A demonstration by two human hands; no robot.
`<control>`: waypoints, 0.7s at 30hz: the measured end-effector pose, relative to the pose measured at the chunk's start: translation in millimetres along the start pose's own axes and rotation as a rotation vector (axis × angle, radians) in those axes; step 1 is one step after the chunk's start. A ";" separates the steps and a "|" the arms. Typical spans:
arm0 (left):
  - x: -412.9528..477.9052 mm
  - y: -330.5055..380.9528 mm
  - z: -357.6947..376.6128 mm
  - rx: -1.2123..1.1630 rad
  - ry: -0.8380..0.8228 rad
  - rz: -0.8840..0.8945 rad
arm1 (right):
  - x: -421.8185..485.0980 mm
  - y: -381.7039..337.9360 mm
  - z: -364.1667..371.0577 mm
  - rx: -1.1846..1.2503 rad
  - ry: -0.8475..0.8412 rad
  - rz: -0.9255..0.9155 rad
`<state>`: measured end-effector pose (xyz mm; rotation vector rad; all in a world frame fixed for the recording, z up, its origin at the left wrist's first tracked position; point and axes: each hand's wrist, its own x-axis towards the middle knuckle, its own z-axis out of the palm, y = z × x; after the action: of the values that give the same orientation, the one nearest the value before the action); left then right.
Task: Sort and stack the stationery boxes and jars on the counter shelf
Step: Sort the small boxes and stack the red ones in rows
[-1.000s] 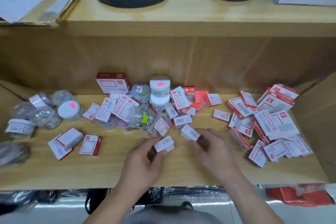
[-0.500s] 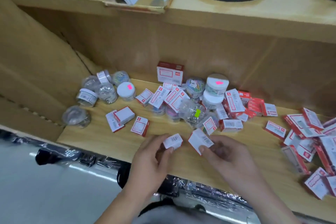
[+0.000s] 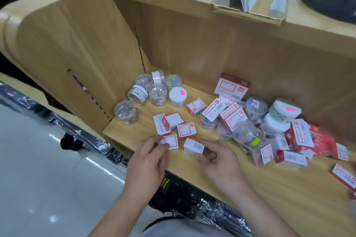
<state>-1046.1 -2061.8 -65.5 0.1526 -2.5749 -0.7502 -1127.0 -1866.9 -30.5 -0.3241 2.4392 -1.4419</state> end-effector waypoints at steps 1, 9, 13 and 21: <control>5.2 -5.6 -0.6 0.019 0.003 -0.010 | 4.7 -4.1 5.6 -0.009 0.000 -0.011; 12.7 9.6 -1.9 0.033 -0.028 0.039 | -9.9 -13.7 -15.2 0.124 0.208 0.027; 13.6 43.8 6.5 -0.093 -0.011 0.120 | -24.4 -8.1 -60.6 -0.241 0.583 -0.213; 33.7 86.2 33.3 -0.322 -0.126 0.119 | 3.8 12.9 -99.4 -0.695 0.385 -0.104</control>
<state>-1089.5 -1980.4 -31.3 -0.1527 -2.5096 -1.1451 -1166.6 -1781.1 3.2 -0.3377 3.2326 -0.6757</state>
